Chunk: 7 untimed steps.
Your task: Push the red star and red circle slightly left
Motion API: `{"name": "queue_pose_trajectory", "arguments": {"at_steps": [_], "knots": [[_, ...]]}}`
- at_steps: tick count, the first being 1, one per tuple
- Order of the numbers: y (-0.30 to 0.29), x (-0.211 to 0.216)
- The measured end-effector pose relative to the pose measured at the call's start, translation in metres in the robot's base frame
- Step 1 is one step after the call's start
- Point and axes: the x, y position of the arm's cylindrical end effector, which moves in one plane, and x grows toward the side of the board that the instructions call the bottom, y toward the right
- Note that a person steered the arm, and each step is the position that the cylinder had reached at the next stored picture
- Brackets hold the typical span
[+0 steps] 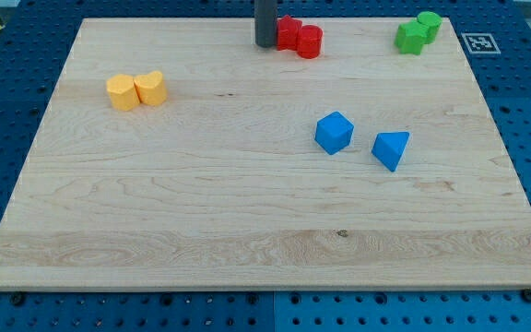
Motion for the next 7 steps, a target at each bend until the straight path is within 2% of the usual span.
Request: {"name": "queue_pose_trajectory", "arguments": {"at_steps": [1,2,3,4,7], "knots": [[0.023,0.050],[0.096,0.055],[0.147,0.039],[0.157,0.021],[0.080,-0.010]]}}
